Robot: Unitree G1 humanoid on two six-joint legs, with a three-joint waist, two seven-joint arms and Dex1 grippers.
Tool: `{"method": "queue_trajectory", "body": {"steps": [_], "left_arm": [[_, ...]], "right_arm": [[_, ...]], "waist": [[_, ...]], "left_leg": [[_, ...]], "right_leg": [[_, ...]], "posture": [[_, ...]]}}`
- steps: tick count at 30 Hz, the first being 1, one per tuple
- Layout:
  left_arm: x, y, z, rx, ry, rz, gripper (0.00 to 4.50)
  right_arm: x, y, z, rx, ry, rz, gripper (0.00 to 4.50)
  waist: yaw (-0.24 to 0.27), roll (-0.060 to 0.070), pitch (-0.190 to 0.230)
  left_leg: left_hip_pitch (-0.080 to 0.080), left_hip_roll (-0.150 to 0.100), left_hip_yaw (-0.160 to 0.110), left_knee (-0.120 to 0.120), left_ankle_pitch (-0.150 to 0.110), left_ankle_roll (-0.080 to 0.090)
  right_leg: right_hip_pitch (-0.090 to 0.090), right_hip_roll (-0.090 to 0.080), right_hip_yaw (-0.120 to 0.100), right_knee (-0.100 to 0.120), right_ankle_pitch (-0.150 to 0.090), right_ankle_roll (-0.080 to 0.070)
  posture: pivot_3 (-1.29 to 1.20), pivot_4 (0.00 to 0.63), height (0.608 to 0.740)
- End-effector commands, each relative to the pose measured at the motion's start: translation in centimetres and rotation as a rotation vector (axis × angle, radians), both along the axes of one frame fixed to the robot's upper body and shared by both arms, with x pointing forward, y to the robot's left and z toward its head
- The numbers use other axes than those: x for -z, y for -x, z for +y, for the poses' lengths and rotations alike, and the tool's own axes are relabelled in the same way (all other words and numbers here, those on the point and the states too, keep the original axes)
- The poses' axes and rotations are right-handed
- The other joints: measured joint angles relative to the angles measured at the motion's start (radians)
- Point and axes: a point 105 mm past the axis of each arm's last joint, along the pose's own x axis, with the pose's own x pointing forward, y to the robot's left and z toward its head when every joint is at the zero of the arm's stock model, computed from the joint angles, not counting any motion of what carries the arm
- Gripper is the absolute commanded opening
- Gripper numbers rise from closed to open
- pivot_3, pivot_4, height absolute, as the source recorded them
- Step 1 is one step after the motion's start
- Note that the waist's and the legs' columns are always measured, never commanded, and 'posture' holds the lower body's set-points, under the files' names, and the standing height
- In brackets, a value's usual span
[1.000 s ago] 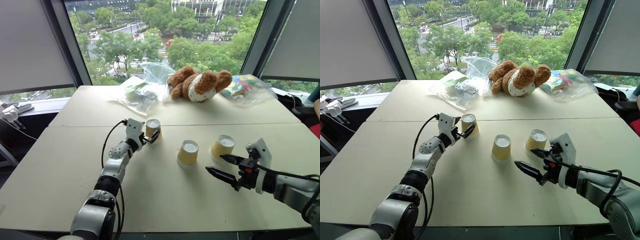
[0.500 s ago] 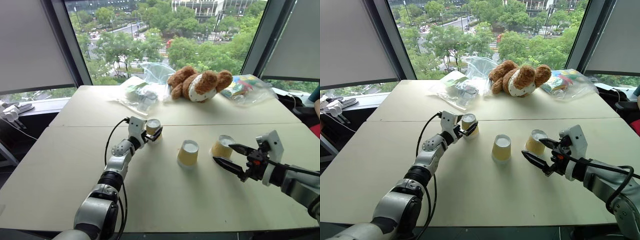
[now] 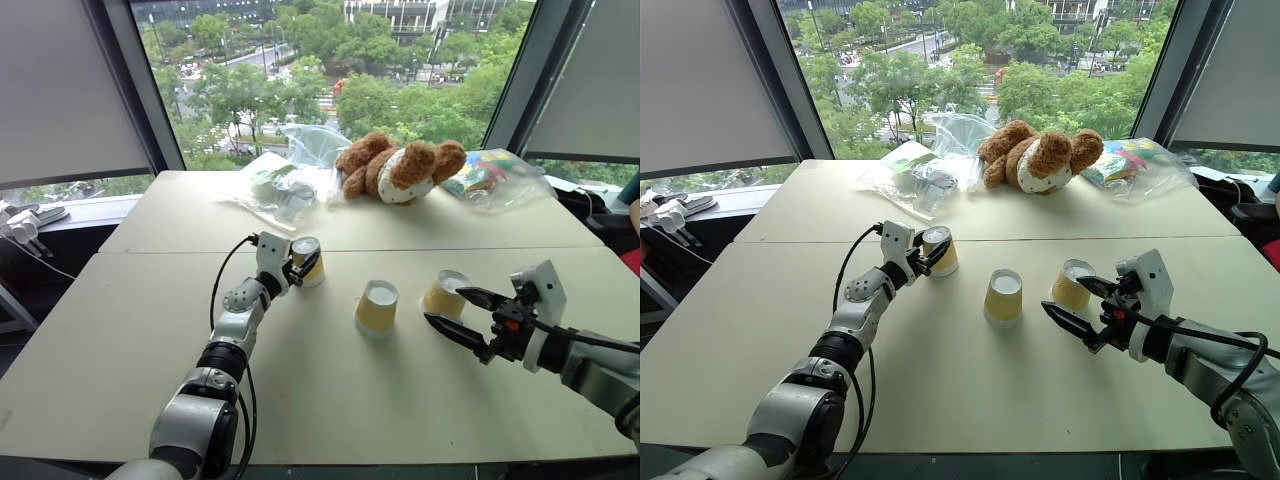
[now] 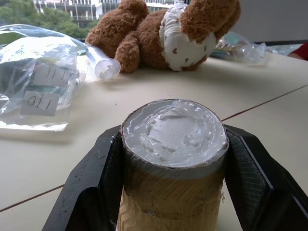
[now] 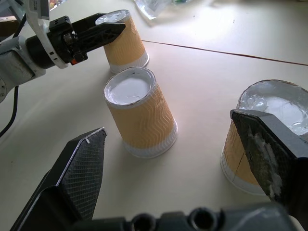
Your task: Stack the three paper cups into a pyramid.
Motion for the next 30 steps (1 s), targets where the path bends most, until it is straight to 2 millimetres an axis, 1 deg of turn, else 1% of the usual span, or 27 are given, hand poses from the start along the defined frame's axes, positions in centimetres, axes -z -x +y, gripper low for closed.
{"method": "queue_trajectory", "body": {"steps": [1, 3, 5, 7, 10, 16, 21, 24, 30], "left_arm": [[-3.1, 2.7, -1.3, 0.210, 0.027, -0.107, 2.31], [-3.0, 4.8, -1.8, 0.315, -0.009, -0.105, 2.31], [-2.5, 6.5, -1.5, 0.363, -0.042, -0.086, 2.31], [-2.2, 7.9, -0.7, 0.366, -0.069, -0.069, 2.31], [-2.3, 9.1, -0.3, 0.330, -0.069, -0.063, 2.31], [-1.8, 9.8, -1.7, 0.323, -0.052, -0.033, 2.31], [-0.3, 8.8, -2.3, 0.288, -0.072, -0.032, 2.31], [0.0, 8.3, -2.3, 0.274, -0.068, -0.039, 2.31], [1.0, 8.1, -3.1, 0.298, -0.056, -0.035, 2.31]], "right_arm": [[-1.1, 0.6, 0.0, -0.009, 0.013, -0.044, 4.50], [-1.2, 0.7, -0.4, 0.001, 0.024, -0.045, 4.50], [-1.3, 0.8, -0.8, 0.011, 0.031, -0.047, 4.50], [-1.3, 0.9, -1.1, 0.019, 0.034, -0.046, 4.50], [-1.1, 0.8, -1.1, 0.018, 0.029, -0.043, 4.50], [-1.0, 0.5, -1.0, 0.006, 0.027, -0.042, 4.50], [-1.1, 0.3, -0.9, -0.003, 0.031, -0.046, 4.50], [-1.1, 0.4, -0.9, -0.004, 0.033, -0.048, 4.50], [-1.2, 0.5, -0.8, 0.002, 0.038, -0.049, 4.50]], "waist": [[-0.001, 0.000, 0.000], [-0.006, 0.000, 0.000], [-0.010, 0.000, 0.000], [-0.017, 0.001, 0.000], [-0.021, 0.001, 0.000], [-0.005, 0.001, 0.000], [0.000, 0.001, 0.000], [0.001, 0.001, 0.000], [0.002, 0.001, 0.000]], "left_leg": [[0.000, 0.000, 0.000, 0.000, 0.000, 0.000], [0.000, 0.000, 0.000, -0.001, 0.000, 0.000], [0.000, 0.000, 0.000, -0.001, 0.000, 0.000], [0.000, 0.001, 0.000, -0.001, 0.000, 0.000], [0.001, 0.001, 0.000, -0.001, 0.000, 0.000], [0.001, 0.000, 0.000, 0.001, 0.000, 0.000], [0.001, 0.000, 0.000, 0.000, 0.000, 0.000], [0.001, 0.000, 0.000, 0.000, 0.000, 0.000], [0.001, 0.000, 0.000, 0.000, 0.000, 0.000]], "right_leg": [[0.000, 0.000, 0.000, 0.000, 0.000, 0.000], [-0.001, 0.000, 0.000, 0.000, 0.000, 0.000], [-0.001, 0.000, 0.000, 0.000, 0.000, 0.000], [0.000, 0.000, 0.001, 0.000, 0.000, 0.000], [0.000, 0.000, 0.001, 0.000, 0.000, 0.000], [0.002, 0.000, 0.000, -0.001, 0.000, 0.000], [0.002, 0.000, 0.000, -0.001, 0.000, 0.000], [0.001, 0.000, 0.000, -0.001, 0.000, 0.000], [0.002, 0.000, 0.000, -0.001, 0.000, 0.000]], "posture": [[0.00, 0.150, 0.740], [0.00, 0.150, 0.740], [0.00, 0.150, 0.740], [0.00, 0.150, 0.740], [0.00, 0.150, 0.740], [0.00, 0.150, 0.740], [0.00, 0.150, 0.740], [0.00, 0.150, 0.740], [0.00, 0.150, 0.740]]}}
